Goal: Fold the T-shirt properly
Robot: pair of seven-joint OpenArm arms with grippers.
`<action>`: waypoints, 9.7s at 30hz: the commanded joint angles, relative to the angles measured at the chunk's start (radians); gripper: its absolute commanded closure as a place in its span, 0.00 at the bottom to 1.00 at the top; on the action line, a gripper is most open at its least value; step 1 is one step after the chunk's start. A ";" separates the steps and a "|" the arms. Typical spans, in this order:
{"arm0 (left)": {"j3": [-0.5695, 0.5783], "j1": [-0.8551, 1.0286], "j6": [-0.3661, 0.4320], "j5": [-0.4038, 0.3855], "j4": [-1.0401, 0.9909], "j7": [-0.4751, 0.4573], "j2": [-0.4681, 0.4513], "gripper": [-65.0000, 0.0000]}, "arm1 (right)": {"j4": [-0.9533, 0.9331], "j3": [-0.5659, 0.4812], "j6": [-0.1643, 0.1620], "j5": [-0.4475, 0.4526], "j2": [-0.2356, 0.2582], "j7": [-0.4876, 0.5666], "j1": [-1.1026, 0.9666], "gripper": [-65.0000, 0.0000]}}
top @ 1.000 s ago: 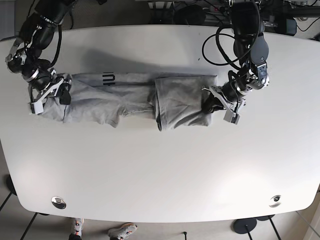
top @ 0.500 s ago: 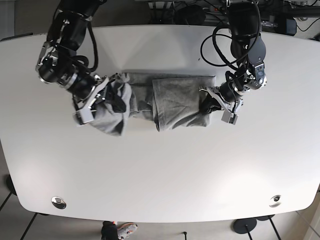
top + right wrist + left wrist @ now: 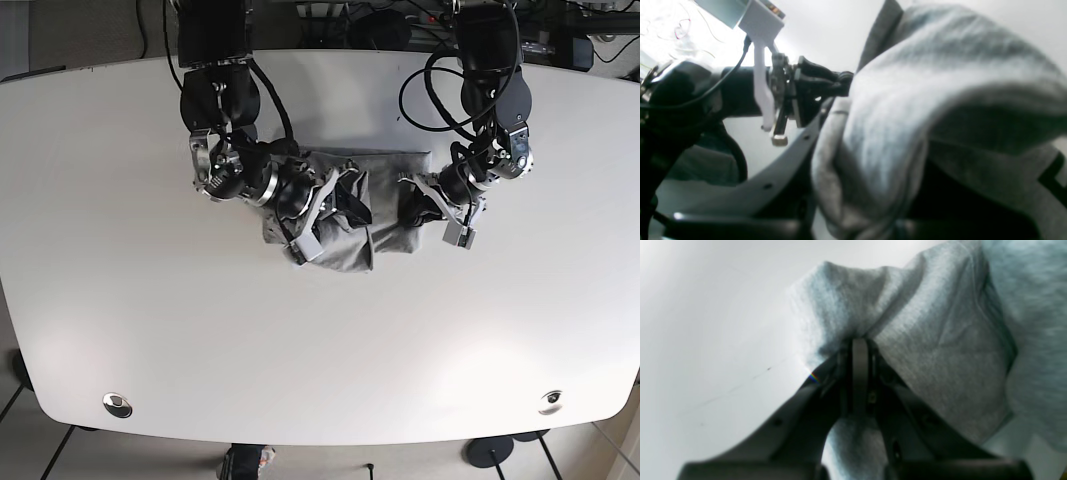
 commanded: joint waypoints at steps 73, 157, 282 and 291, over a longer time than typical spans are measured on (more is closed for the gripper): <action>0.073 -0.311 0.007 -0.001 -0.389 -0.017 -0.110 1.00 | -0.272 -0.193 0.154 0.031 0.452 0.544 0.050 0.82; 0.116 0.242 0.284 0.391 0.315 -0.603 -0.058 0.51 | 0.169 0.328 -0.004 -0.475 0.207 0.703 -0.329 0.82; 0.132 0.814 0.674 0.384 -0.462 -1.054 0.083 0.51 | -0.770 -0.287 -0.352 -0.131 0.388 1.231 -0.809 0.82; 0.153 1.141 0.674 0.384 0.038 -1.054 0.078 0.51 | -0.356 -0.034 -0.346 -0.139 0.411 1.225 -1.116 0.82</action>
